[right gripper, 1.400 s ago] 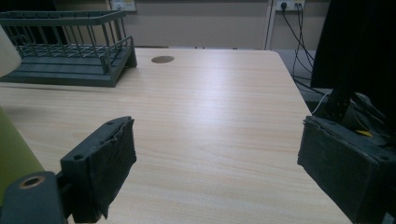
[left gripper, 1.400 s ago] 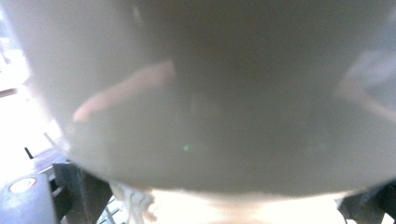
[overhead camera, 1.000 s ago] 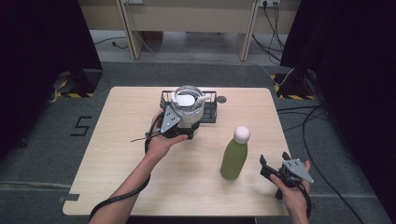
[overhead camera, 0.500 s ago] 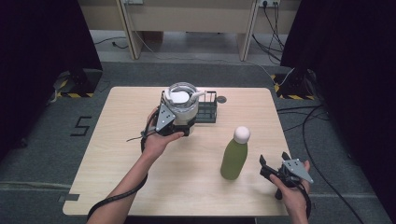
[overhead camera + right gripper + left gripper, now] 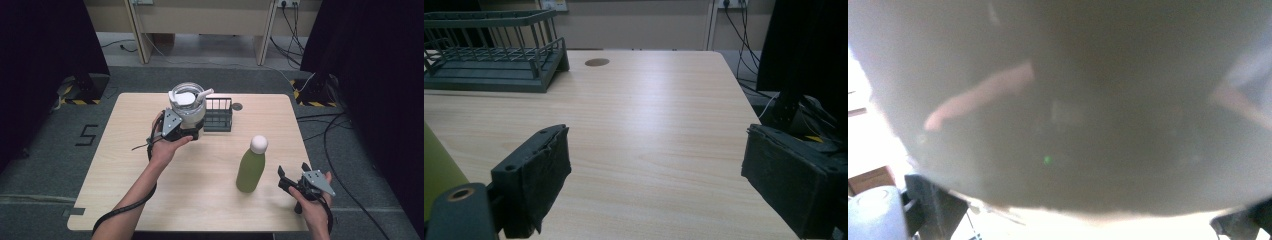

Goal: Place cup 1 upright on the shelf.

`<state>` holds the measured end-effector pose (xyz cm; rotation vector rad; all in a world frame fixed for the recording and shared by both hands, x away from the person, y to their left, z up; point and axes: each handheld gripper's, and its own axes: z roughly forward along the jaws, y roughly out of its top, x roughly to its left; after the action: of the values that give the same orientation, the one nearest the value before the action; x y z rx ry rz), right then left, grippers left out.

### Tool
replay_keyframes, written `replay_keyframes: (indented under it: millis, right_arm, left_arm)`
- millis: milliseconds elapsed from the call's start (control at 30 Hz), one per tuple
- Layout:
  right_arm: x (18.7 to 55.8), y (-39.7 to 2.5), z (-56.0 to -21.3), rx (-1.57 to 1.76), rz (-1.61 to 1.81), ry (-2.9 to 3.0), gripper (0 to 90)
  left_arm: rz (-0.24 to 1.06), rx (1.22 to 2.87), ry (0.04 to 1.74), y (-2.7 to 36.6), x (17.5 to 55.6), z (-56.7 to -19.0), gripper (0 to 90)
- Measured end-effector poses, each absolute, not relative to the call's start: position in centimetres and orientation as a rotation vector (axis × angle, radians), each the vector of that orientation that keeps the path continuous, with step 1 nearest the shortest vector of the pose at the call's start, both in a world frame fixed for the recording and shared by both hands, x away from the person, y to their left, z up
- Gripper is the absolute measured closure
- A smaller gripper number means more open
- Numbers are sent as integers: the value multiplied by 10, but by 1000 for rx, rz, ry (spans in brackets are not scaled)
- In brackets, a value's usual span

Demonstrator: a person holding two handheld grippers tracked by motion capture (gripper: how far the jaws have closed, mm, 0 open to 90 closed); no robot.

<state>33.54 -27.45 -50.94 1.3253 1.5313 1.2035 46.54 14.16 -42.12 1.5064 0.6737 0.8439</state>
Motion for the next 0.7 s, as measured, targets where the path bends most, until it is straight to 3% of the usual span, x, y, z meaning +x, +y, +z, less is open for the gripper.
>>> replay_keyframes:
  millis: [700]
  right_arm:
    - [336,-272,-509,1328,1208,1529,123]
  left_arm:
    - [886,1461,728,149,477,-410,91]
